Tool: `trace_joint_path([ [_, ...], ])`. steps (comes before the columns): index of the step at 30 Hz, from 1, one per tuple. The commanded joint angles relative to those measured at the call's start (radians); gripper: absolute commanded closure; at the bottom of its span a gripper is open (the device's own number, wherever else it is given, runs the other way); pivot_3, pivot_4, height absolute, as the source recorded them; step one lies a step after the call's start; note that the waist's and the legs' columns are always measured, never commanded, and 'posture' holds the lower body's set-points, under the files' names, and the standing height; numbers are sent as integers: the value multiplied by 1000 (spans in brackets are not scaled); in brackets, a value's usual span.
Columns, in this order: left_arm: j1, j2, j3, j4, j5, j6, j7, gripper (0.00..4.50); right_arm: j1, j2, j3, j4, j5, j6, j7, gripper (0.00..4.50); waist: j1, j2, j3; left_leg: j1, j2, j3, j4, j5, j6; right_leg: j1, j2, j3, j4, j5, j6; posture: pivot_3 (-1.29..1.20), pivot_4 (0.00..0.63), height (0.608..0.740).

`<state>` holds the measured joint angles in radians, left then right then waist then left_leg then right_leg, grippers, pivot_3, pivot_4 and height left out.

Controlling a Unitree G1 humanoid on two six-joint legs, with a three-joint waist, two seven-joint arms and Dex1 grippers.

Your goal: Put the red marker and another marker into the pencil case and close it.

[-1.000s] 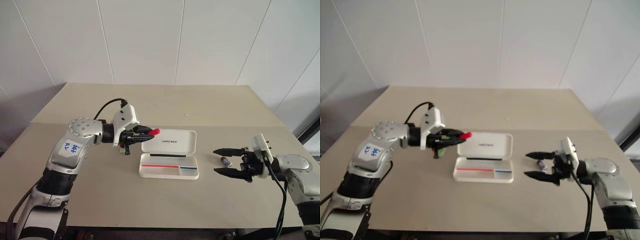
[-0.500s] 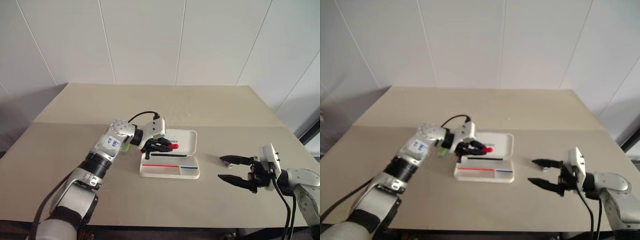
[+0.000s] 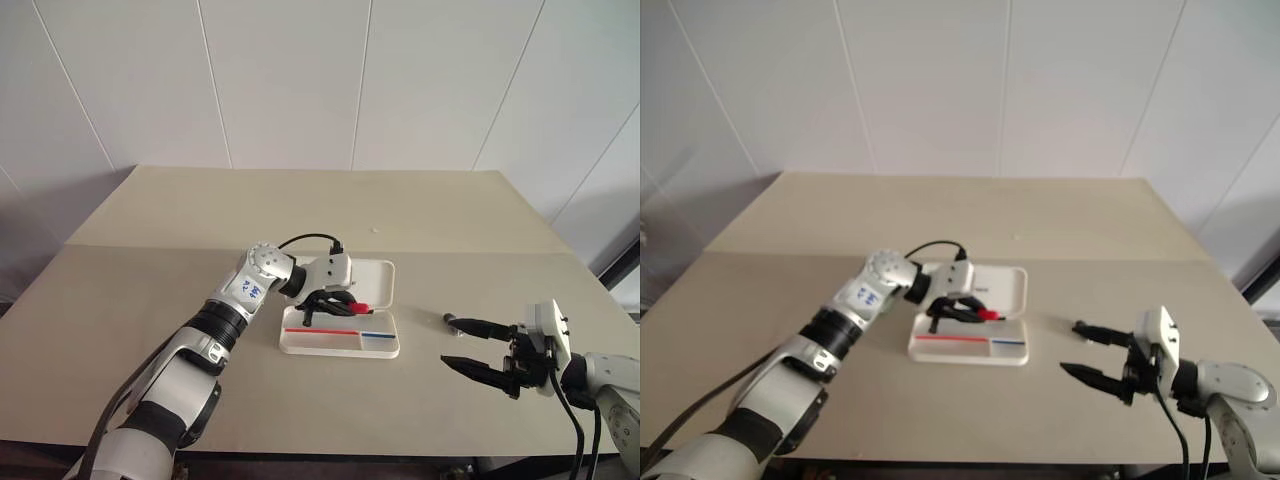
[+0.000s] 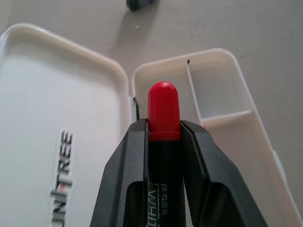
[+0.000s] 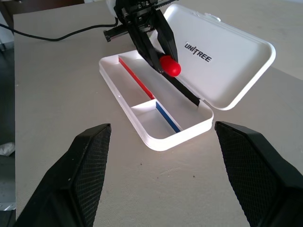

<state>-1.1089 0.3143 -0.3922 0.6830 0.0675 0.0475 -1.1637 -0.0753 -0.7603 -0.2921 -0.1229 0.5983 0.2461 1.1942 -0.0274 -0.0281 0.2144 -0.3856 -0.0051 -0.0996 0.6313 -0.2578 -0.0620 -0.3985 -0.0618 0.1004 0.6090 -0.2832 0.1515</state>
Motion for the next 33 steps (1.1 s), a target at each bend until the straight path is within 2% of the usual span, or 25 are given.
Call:
trace_joint_path([
  [1,-42,-16,18,-1,9,-8,10,3881,2,-13,-37,-35,21,0,-10,0,-1,0,0,0,0,0,0,0,0,0,0,0,0,0,0,0,150,740],
  [9,-71,-66,19,52,39,-4,64,3881,0,-12,-28,-37,19,-2,-21,0,-1,0,0,0,0,0,0,0,0,0,0,0,0,0,0,0,150,740],
  [14,-70,-83,19,52,46,3,70,2153,6,-12,-29,-40,19,-2,-26,0,1,0,0,0,0,0,0,0,0,0,0,0,0,0,0,0,150,740],
  [21,-58,-77,26,9,34,34,42,18,6,-15,-27,-36,18,-3,-26,0,0,0,0,0,0,0,0,0,0,0,0,0,1,0,1,0,150,740],
  [26,-24,-43,41,-91,21,81,25,18,-3,-14,-21,-24,15,-6,-21,0,-1,0,0,0,0,0,0,0,0,0,0,0,1,0,1,0,150,740],
  [33,123,47,152,-467,-69,352,63,18,-5,-10,-21,-19,25,-11,1,0,-1,0,0,1,0,-1,0,0,0,0,0,0,2,0,0,0,150,740],
])
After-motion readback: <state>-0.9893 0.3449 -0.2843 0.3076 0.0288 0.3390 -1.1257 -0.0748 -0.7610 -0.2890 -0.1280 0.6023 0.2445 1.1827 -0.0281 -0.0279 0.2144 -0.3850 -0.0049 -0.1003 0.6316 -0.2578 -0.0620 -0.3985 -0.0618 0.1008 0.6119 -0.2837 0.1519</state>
